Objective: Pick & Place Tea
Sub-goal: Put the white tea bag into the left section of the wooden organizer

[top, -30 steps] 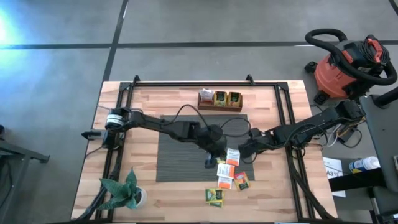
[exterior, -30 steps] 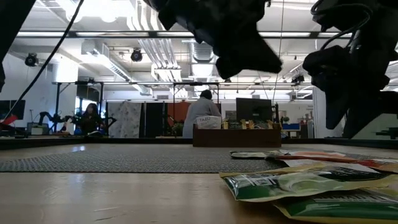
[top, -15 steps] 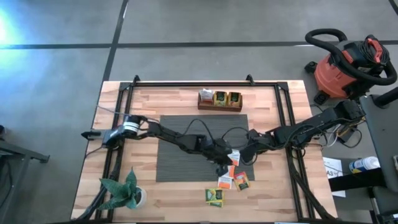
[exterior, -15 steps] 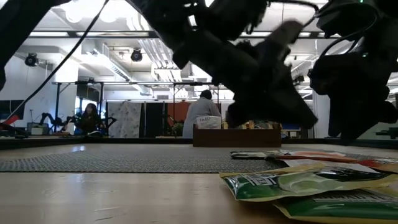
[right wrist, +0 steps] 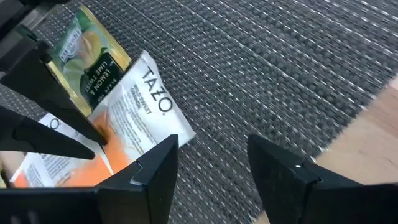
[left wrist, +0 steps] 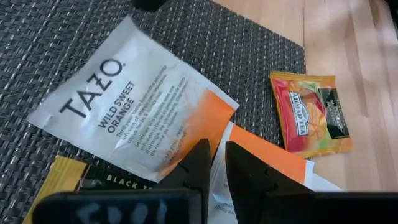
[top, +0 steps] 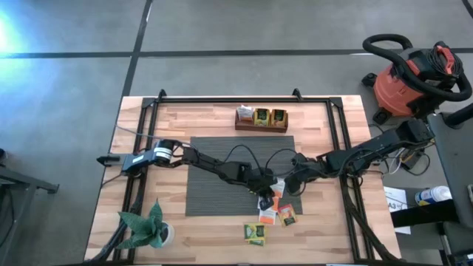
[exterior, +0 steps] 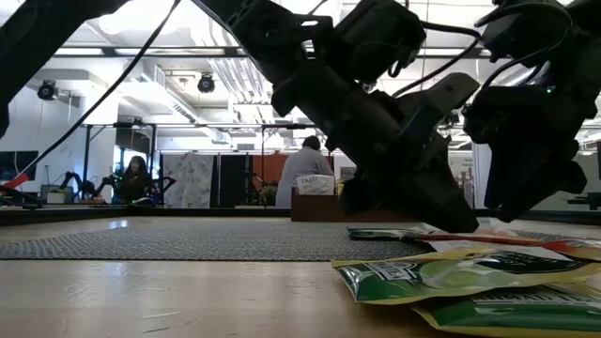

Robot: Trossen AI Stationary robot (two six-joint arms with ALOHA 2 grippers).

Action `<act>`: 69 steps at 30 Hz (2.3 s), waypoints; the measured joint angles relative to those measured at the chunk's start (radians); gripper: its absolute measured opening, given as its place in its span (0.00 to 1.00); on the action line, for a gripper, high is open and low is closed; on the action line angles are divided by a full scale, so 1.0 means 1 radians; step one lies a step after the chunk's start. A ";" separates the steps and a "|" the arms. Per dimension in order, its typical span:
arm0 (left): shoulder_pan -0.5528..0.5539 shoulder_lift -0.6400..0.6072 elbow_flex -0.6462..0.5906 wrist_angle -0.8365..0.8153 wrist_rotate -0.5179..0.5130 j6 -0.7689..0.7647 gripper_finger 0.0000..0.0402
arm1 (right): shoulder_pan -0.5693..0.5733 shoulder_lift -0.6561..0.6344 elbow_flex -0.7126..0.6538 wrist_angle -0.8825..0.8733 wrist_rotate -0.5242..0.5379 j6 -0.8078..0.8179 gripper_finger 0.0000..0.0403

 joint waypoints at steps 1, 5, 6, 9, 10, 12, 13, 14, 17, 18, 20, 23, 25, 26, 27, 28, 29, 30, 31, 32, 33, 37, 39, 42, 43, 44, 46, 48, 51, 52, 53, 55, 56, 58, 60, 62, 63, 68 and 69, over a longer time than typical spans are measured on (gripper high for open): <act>0.000 0.000 0.000 -0.001 -0.001 0.000 0.13 | -0.003 0.001 -0.007 0.020 -0.001 -0.008 0.47; 0.000 0.000 0.000 -0.007 -0.010 0.000 0.13 | -0.009 0.000 -0.028 0.074 -0.001 -0.017 0.47; 0.002 0.000 0.000 -0.008 -0.016 0.000 0.13 | -0.009 0.000 -0.031 0.082 -0.002 -0.025 0.47; 0.004 0.000 0.000 -0.011 -0.035 0.004 0.13 | -0.009 0.000 -0.031 0.122 -0.005 -0.063 0.47; 0.006 0.004 0.000 -0.011 -0.038 0.004 0.13 | -0.010 0.000 -0.031 0.136 -0.005 -0.077 0.47; 0.009 0.008 0.000 -0.005 -0.039 0.003 0.13 | -0.010 0.000 -0.031 0.152 -0.005 -0.097 0.47; 0.009 0.011 0.001 -0.003 -0.040 0.002 0.13 | -0.012 0.000 -0.031 0.151 -0.005 -0.102 0.47; 0.010 0.014 0.001 -0.003 -0.040 0.002 0.13 | -0.014 0.002 -0.033 0.148 -0.004 -0.099 0.47; 0.010 0.028 0.003 0.012 -0.041 -0.008 0.13 | -0.025 0.020 -0.047 0.133 -0.003 -0.054 0.47; 0.010 0.032 0.003 0.013 -0.040 -0.015 0.13 | -0.026 0.031 -0.052 0.132 -0.003 -0.042 0.47; 0.010 0.039 0.003 0.013 -0.041 -0.024 0.13 | -0.028 0.051 -0.059 0.151 -0.002 -0.039 0.47; 0.010 0.045 0.003 0.012 -0.040 -0.026 0.13 | -0.028 0.079 -0.069 0.222 -0.016 -0.052 0.47; 0.010 0.045 0.002 0.019 -0.039 -0.026 0.13 | -0.028 0.088 -0.075 0.275 -0.020 -0.066 0.47; 0.011 0.045 0.001 0.027 -0.038 -0.026 0.13 | -0.028 0.093 -0.076 0.293 -0.024 -0.069 0.47; 0.012 0.045 0.001 0.032 -0.036 -0.026 0.13 | -0.029 0.098 -0.072 0.303 -0.027 -0.073 0.47; 0.014 0.046 0.001 0.038 -0.035 -0.026 0.13 | -0.030 0.103 -0.065 0.303 -0.032 -0.078 0.47; 0.015 0.046 0.001 0.040 -0.034 -0.026 0.13 | -0.030 0.108 -0.059 0.303 -0.038 -0.084 0.47; 0.017 0.046 0.001 0.040 -0.031 -0.026 0.13 | -0.030 0.112 -0.054 0.302 -0.041 -0.088 0.47; 0.018 0.046 0.001 0.040 -0.029 -0.026 0.13 | -0.030 0.114 -0.048 0.302 -0.043 -0.088 0.47; 0.019 0.046 0.001 0.039 -0.028 -0.026 0.13 | -0.030 0.114 -0.045 0.302 -0.045 -0.088 0.47; 0.019 0.046 0.001 0.038 -0.027 -0.026 0.13 | -0.030 0.113 -0.042 0.301 -0.046 -0.087 0.47; 0.020 0.046 0.001 0.029 -0.019 -0.026 0.13 | -0.029 0.095 -0.033 0.300 -0.049 -0.089 0.47; 0.020 0.046 0.001 0.022 -0.019 -0.026 0.13 | -0.029 0.085 -0.031 0.298 -0.049 -0.090 0.47; 0.021 0.046 0.001 0.021 -0.018 -0.026 0.13 | -0.029 0.072 -0.031 0.275 -0.045 -0.088 0.47; 0.021 0.046 0.001 0.021 -0.018 -0.026 0.13 | -0.029 0.072 -0.031 0.267 -0.044 -0.087 0.47; 0.021 0.046 0.001 0.021 -0.018 -0.026 0.13 | -0.029 0.072 -0.031 0.257 -0.042 -0.086 0.47; 0.021 0.046 0.000 0.020 -0.017 -0.026 0.13 | -0.029 0.072 -0.031 0.236 -0.041 -0.084 0.47; 0.021 0.046 0.000 0.021 -0.017 -0.026 0.13 | -0.029 0.072 -0.031 0.217 -0.042 -0.083 0.47; 0.021 0.046 0.000 0.021 -0.017 -0.026 0.13 | -0.029 0.072 -0.030 0.215 -0.041 -0.082 0.47; 0.021 0.046 0.000 0.021 -0.016 -0.026 0.13 | -0.029 0.072 -0.030 0.216 -0.041 -0.083 0.47; 0.021 0.046 0.000 0.021 -0.016 -0.026 0.13 | -0.029 0.072 -0.030 0.216 -0.039 -0.083 0.47; 0.021 0.046 0.000 0.021 -0.016 -0.026 0.13 | -0.029 0.072 -0.030 0.216 -0.033 -0.084 0.47; 0.021 0.046 0.000 0.021 -0.015 -0.026 0.13 | -0.029 0.071 -0.030 0.215 -0.032 -0.086 0.47; 0.022 0.046 -0.001 0.021 -0.011 -0.026 0.13 | -0.029 0.071 -0.030 0.215 -0.031 -0.087 0.47; 0.022 0.046 -0.001 0.021 -0.008 -0.026 0.13 | -0.029 0.070 -0.030 0.215 -0.030 -0.088 0.47; 0.022 0.046 -0.001 0.021 -0.007 -0.026 0.13 | -0.029 0.070 -0.030 0.216 -0.030 -0.088 0.47; 0.022 0.046 -0.001 0.021 -0.007 -0.025 0.13 | -0.029 0.070 -0.030 0.220 -0.032 -0.088 0.47; 0.022 0.046 -0.001 0.021 -0.006 -0.019 0.13 | -0.030 0.070 -0.030 0.254 -0.083 -0.108 0.45; 0.023 0.046 -0.001 0.021 -0.005 -0.019 0.13 | -0.030 0.070 -0.030 0.255 -0.087 -0.110 0.45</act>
